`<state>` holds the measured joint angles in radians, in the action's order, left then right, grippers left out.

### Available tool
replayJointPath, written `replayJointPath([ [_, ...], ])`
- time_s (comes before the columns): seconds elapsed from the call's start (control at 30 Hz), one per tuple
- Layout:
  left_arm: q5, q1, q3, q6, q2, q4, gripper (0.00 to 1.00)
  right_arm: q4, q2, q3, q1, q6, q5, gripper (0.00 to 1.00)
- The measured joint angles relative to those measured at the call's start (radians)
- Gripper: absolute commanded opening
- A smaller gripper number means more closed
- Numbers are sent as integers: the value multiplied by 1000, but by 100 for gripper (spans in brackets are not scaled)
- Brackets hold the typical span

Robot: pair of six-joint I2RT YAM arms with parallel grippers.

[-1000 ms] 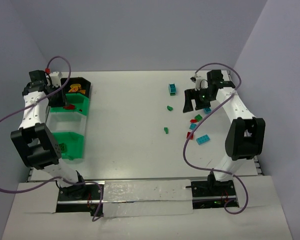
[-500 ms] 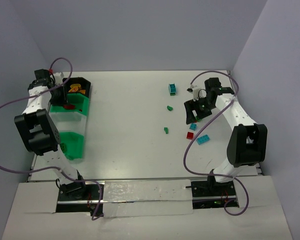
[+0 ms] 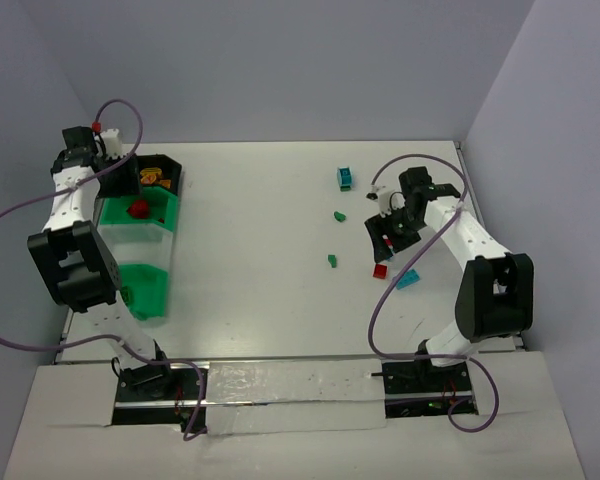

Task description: Sort the legos into containers by color

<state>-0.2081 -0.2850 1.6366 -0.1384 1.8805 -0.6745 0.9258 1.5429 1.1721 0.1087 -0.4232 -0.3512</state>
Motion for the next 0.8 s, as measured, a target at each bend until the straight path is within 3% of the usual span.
replayJointPath([
  [0.33, -64, 104, 48, -1, -90, 33, 74, -1, 0, -30, 59, -26, 35, 68],
  [0.8, -263, 101, 50, -66, -100, -20, 76, -57, 85, -72, 114, -241, 109, 73],
])
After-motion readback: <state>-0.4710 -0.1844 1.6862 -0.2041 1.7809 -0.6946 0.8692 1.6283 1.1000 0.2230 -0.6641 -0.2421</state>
